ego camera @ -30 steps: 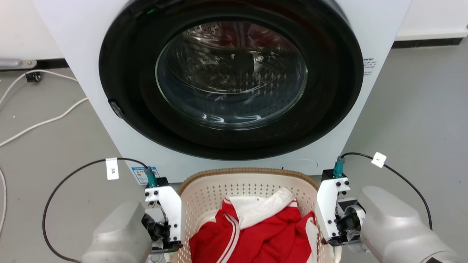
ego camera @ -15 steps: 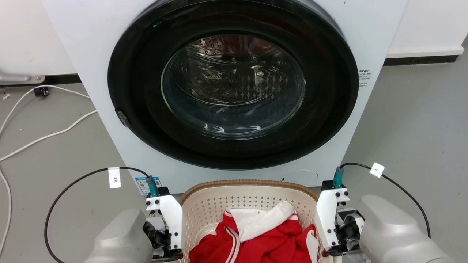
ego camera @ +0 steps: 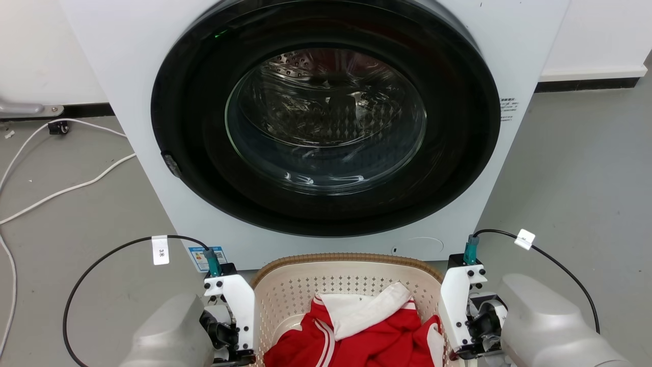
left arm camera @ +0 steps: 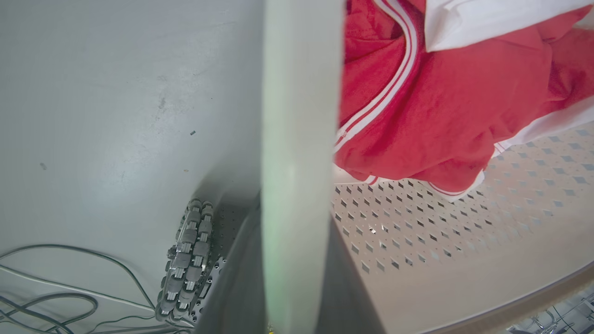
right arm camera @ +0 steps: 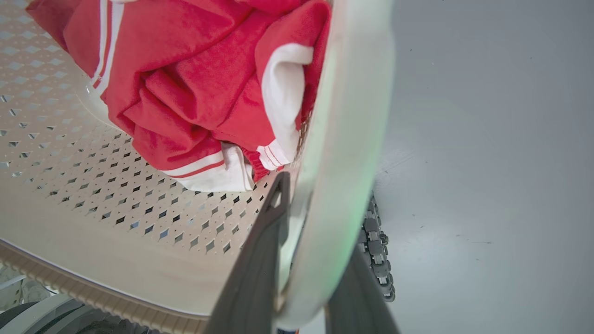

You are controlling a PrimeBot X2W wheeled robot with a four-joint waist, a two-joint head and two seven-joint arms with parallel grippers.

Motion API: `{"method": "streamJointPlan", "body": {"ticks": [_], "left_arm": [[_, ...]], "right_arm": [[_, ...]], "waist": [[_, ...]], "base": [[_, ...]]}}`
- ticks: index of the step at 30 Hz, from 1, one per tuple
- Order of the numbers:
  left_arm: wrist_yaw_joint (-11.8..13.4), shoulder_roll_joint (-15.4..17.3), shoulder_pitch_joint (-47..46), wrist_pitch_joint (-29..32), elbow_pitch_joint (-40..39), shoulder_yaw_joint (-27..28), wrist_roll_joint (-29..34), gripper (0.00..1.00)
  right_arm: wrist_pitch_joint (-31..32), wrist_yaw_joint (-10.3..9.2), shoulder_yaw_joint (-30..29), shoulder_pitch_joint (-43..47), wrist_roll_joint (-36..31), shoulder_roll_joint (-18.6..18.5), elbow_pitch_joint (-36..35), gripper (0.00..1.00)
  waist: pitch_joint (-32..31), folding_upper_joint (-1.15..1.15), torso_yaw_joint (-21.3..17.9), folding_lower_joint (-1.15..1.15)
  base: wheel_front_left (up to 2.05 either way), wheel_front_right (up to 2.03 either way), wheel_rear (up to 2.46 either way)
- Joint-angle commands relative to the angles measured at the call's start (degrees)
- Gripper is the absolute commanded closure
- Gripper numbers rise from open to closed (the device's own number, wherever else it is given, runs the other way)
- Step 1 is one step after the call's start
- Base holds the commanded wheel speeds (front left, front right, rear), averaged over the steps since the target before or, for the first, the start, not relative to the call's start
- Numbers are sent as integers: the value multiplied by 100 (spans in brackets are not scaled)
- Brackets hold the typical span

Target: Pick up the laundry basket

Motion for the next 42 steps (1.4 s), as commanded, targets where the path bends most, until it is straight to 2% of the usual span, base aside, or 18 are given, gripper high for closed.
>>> {"method": "streamJointPlan", "body": {"ticks": [1, 42], "left_arm": [[-61, -198, 14, -19, -82, 10, -88, 100], [-61, -211, 60, -22, -69, -107, -256, 100]], "right_arm": [[-33, 78, 4, -47, 53, 209, -69, 100], [-127, 79, 187, -108, 207, 220, -23, 100]], "waist": [[3, 0, 1, 0], [27, 0, 46, 0]], "base": [[0, 0, 0], [0, 0, 0]]}}
